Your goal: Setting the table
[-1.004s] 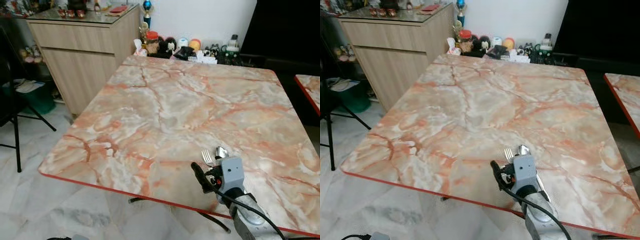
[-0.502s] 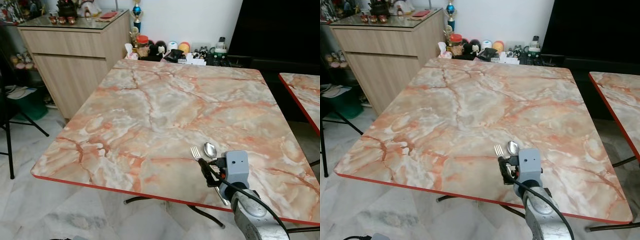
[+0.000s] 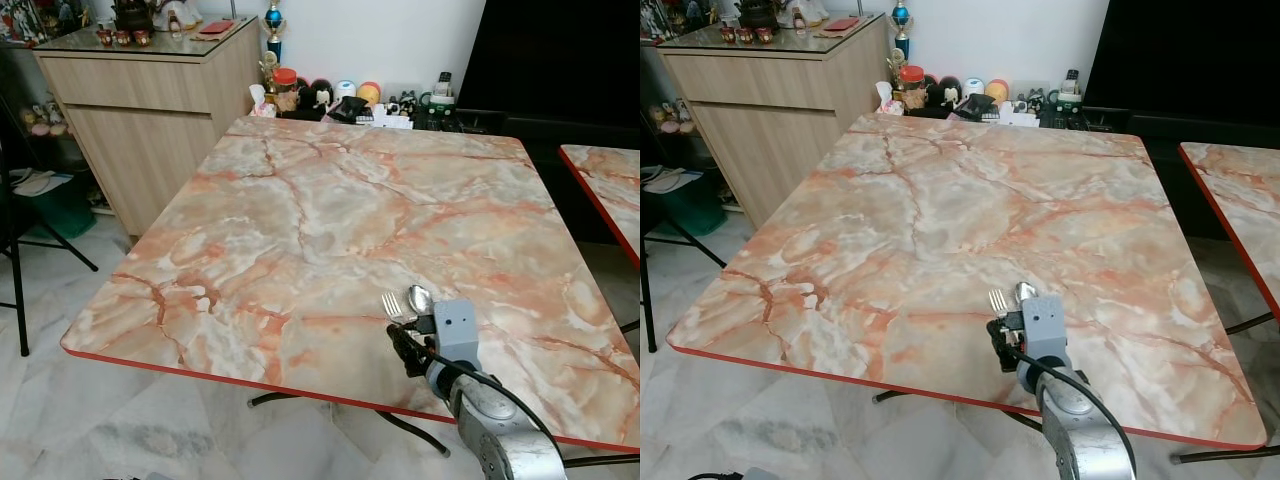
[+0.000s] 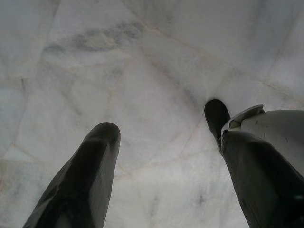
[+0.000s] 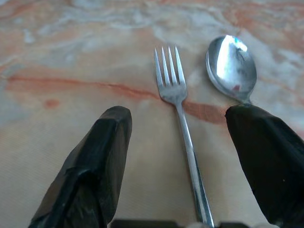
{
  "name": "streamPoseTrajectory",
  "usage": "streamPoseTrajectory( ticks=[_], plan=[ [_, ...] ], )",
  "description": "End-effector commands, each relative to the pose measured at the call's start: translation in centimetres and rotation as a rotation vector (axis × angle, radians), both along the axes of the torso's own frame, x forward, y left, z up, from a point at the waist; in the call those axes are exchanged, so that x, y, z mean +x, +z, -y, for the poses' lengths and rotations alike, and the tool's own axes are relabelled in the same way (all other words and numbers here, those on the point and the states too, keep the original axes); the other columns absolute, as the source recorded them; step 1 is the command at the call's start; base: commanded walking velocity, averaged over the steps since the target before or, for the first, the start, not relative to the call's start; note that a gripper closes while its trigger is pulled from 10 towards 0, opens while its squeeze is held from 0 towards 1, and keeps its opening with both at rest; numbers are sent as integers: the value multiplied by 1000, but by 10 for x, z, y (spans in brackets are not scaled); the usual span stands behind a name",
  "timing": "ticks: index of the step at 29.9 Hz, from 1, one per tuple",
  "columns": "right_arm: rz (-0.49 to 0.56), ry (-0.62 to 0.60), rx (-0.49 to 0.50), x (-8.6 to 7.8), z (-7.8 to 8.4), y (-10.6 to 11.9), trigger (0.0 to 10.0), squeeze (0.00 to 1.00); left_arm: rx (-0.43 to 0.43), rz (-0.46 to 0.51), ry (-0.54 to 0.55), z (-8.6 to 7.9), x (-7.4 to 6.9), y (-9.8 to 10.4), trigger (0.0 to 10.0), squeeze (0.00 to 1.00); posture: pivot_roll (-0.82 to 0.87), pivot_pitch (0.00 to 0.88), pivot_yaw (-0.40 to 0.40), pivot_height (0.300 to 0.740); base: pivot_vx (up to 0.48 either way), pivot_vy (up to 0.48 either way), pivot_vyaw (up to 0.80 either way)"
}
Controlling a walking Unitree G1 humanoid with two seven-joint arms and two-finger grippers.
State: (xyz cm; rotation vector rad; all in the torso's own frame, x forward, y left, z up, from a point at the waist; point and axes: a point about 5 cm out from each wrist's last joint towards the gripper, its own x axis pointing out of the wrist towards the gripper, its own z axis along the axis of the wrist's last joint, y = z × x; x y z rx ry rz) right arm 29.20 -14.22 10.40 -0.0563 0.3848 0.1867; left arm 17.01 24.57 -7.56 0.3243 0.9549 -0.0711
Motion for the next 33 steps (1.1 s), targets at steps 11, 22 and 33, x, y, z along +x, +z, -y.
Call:
streamPoseTrajectory(
  ticks=[11,22,33],
  plan=[
    [-14,5,3,12,0,-6,10000,0,-5,-37,8,0,-10,-5,10000,0,4,95,19,740,0,0,0],
    [-3,22,-14,26,1,-7,10000,0,-7,-36,12,0,-9,-5,10000,0,7,93,22,740,0,0,0],
    [-4,47,-10,28,-3,-11,10000,0,-8,-35,16,0,-9,-5,10000,0,13,91,21,740,0,0,0]
  ],
)
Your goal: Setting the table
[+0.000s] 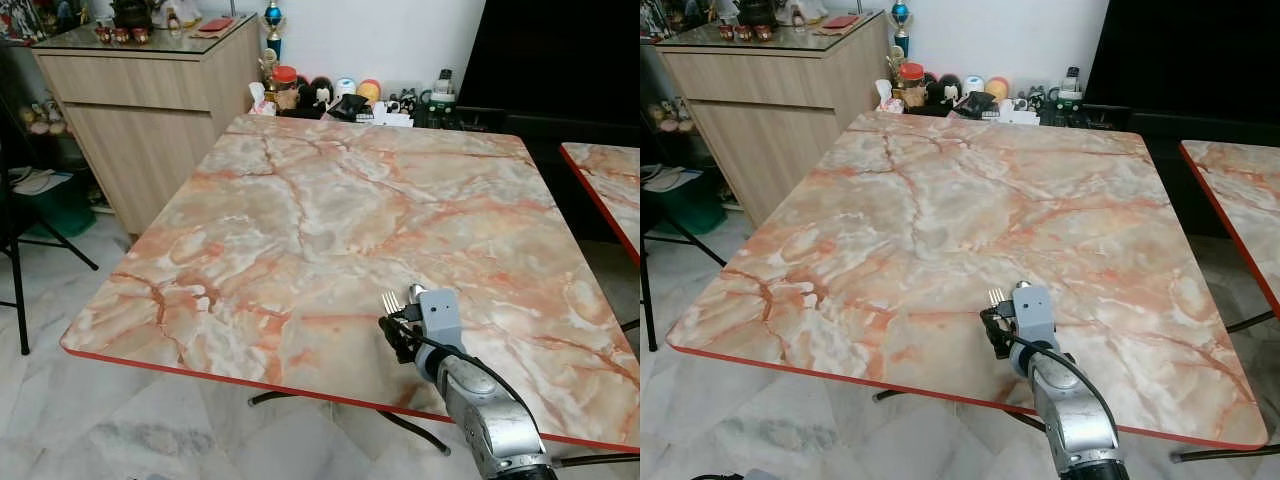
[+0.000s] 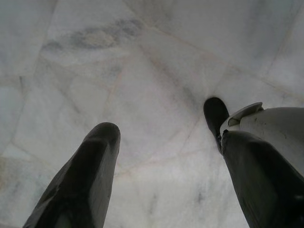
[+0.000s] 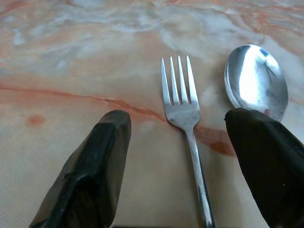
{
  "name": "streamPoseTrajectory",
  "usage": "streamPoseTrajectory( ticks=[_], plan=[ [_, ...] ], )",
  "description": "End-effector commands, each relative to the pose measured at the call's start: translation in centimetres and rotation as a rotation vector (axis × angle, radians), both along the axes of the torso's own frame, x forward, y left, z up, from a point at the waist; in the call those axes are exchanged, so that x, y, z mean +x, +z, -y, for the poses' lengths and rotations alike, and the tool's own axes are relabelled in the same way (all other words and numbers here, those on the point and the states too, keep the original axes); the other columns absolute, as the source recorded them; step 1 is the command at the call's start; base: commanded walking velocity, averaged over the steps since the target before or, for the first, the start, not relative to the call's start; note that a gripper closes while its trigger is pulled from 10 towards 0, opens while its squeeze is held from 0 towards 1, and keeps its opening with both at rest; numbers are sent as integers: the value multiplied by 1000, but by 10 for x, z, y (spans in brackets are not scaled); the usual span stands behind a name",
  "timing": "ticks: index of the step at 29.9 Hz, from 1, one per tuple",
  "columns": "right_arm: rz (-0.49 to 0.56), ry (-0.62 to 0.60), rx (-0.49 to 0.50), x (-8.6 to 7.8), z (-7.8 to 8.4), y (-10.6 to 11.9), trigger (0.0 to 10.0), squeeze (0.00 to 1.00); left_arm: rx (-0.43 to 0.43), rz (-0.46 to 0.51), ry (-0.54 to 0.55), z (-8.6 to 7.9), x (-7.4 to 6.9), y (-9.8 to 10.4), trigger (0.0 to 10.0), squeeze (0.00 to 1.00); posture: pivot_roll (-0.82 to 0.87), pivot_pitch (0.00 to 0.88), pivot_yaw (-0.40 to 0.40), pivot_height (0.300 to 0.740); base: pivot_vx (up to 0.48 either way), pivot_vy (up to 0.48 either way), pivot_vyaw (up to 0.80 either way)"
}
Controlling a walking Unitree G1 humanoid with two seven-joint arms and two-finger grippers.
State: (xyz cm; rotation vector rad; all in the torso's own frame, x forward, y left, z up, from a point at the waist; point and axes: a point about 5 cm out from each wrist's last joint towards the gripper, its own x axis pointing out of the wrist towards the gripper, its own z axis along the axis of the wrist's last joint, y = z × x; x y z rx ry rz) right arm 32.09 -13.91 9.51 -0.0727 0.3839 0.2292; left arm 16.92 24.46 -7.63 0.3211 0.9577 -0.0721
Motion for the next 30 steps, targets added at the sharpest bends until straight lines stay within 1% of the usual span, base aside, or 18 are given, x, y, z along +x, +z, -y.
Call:
streamPoseTrajectory(
  ticks=[1,8,10,18,30],
  plan=[
    [-9,4,-1,-1,0,-4,10000,0,-5,-32,16,-1,-8,-4,10000,0,13,91,21,740,0,0,0],
    [-24,2,-2,-3,0,-8,10000,0,-5,-35,19,-2,-9,-4,10000,0,15,88,19,740,0,0,0],
    [-26,-16,-6,-4,2,-10,10000,0,-4,-39,20,-2,-10,-4,10000,0,13,88,19,740,0,0,0],
    [-40,10,-1,-6,-2,-14,10000,0,-6,-37,17,-1,-9,-4,10000,0,15,88,18,740,0,0,0],
    [-70,-2,0,-7,-1,-24,10000,0,-5,-41,22,-2,-10,-4,10000,0,18,87,18,740,0,0,0]
  ],
)
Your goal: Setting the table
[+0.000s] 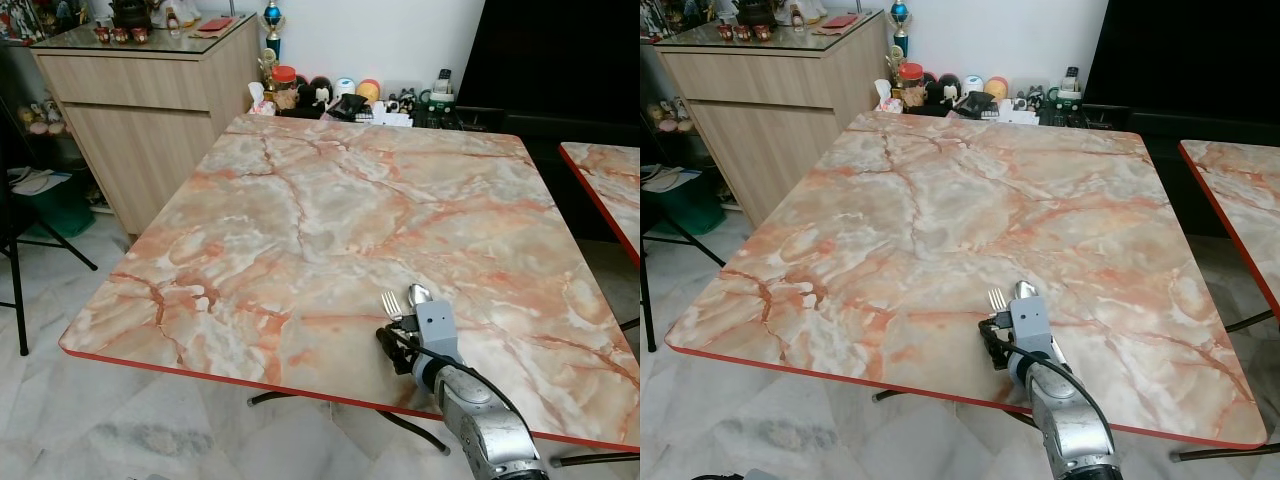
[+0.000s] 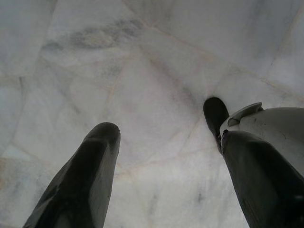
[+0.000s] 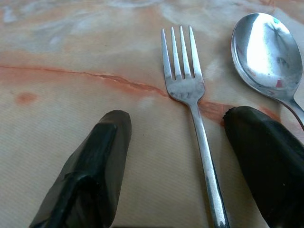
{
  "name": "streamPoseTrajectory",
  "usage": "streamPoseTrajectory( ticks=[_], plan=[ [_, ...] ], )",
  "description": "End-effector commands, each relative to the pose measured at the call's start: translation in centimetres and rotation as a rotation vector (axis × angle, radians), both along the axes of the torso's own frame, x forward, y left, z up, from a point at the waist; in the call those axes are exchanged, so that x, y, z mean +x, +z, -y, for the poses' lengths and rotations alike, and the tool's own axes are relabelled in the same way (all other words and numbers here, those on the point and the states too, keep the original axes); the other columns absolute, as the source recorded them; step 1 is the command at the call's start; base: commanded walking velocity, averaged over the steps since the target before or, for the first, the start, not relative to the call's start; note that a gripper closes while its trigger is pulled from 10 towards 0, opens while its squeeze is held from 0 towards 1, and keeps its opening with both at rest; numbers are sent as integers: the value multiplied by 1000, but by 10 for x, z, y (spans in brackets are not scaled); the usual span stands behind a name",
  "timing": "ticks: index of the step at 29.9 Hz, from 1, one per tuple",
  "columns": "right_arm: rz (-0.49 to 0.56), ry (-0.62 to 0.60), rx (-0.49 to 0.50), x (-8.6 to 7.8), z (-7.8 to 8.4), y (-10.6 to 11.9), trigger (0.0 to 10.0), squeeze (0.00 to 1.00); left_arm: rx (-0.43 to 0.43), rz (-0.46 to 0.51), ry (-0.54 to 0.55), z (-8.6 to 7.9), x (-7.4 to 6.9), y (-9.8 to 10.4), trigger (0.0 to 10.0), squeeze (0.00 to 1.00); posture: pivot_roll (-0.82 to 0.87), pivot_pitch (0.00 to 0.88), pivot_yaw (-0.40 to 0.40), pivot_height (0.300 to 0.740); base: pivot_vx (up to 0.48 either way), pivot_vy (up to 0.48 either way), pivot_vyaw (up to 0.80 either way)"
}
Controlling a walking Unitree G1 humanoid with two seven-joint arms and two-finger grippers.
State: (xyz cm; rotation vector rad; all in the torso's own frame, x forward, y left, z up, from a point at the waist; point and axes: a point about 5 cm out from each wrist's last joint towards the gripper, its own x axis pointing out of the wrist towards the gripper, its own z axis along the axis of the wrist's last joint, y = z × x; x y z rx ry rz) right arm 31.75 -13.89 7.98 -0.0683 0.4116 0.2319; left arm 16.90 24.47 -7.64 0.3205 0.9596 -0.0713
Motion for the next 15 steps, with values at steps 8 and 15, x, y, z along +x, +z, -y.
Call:
streamPoseTrajectory(
  ticks=[8,15],
  plan=[
    [-53,3,5,-5,-1,-13,0,0,-10,-43,19,-1,-10,-5,10000,0,15,89,18,740,0,0,0],
    [-52,9,2,-5,-2,-14,0,0,-15,-43,13,1,-10,-5,10000,0,13,86,19,740,0,0,0]
  ],
)
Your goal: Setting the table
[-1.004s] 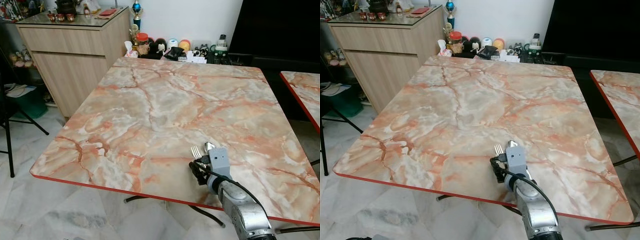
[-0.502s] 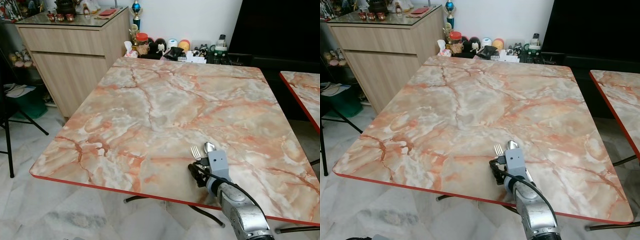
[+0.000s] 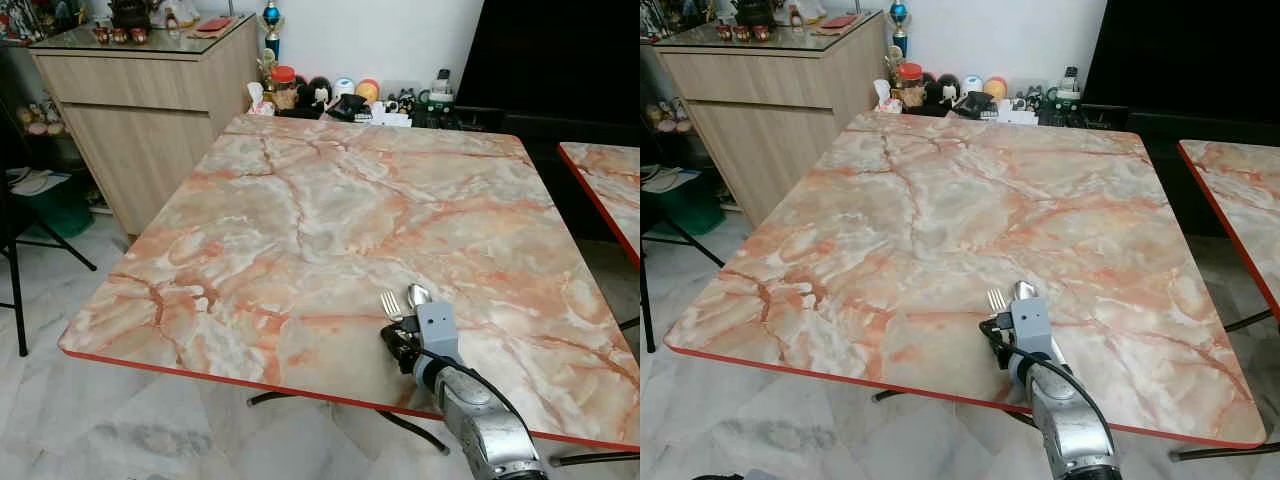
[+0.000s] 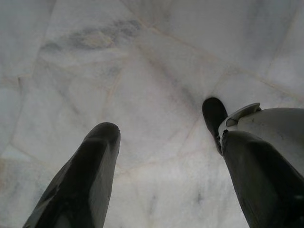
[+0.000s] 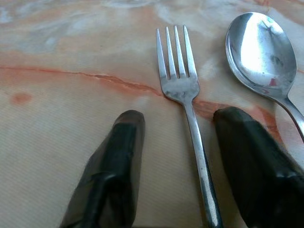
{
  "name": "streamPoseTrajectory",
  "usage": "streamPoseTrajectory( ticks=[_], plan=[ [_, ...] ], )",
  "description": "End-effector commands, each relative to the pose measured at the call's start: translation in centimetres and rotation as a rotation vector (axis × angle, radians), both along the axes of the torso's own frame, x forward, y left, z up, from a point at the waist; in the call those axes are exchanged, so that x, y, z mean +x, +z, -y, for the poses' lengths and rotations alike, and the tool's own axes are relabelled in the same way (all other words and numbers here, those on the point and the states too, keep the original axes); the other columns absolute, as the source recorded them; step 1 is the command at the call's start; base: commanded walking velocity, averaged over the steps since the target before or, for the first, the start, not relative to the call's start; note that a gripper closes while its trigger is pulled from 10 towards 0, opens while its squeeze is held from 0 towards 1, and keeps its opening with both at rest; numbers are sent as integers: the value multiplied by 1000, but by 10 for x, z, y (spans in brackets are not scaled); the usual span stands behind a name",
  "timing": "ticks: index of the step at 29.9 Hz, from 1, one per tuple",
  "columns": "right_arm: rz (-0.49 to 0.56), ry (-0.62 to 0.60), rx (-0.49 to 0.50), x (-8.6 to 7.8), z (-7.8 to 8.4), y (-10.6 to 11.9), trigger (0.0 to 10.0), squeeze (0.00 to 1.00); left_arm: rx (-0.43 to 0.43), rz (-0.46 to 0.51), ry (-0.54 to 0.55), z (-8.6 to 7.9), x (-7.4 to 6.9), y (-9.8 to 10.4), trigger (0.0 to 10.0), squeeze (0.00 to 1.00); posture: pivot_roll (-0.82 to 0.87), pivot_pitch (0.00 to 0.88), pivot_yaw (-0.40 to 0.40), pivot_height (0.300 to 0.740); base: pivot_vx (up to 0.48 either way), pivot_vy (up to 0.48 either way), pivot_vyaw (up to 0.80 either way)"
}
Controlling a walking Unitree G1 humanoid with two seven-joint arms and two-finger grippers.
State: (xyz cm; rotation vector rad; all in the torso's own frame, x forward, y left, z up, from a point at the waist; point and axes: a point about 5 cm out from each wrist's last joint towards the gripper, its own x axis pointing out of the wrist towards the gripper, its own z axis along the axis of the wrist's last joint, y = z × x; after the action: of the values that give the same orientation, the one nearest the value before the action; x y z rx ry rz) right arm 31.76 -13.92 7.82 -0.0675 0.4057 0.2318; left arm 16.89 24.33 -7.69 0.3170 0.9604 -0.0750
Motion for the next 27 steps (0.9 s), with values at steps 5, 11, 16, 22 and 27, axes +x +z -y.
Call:
streamPoseTrajectory(
  ticks=[5,11,16,22,27],
  plan=[
    [-56,14,-7,-5,-2,-13,0,0,-15,-44,7,0,-9,-5,10000,0,13,77,19,740,0,0,0],
    [-54,19,-9,-4,-3,-13,0,0,-16,-48,4,0,-9,-5,10000,0,15,74,18,740,0,0,0],
    [-59,25,-12,-5,-4,-15,0,0,-22,-47,10,0,-9,-5,10000,0,15,80,17,740,0,0,0],
    [-66,27,-16,-7,-3,-17,0,0,-26,-50,10,1,-10,-5,10000,0,15,86,19,740,0,0,0],
    [-66,29,-16,-7,-4,-17,0,0,-26,-50,10,1,-10,-5,10000,0,17,85,19,740,0,0,0]
  ],
)
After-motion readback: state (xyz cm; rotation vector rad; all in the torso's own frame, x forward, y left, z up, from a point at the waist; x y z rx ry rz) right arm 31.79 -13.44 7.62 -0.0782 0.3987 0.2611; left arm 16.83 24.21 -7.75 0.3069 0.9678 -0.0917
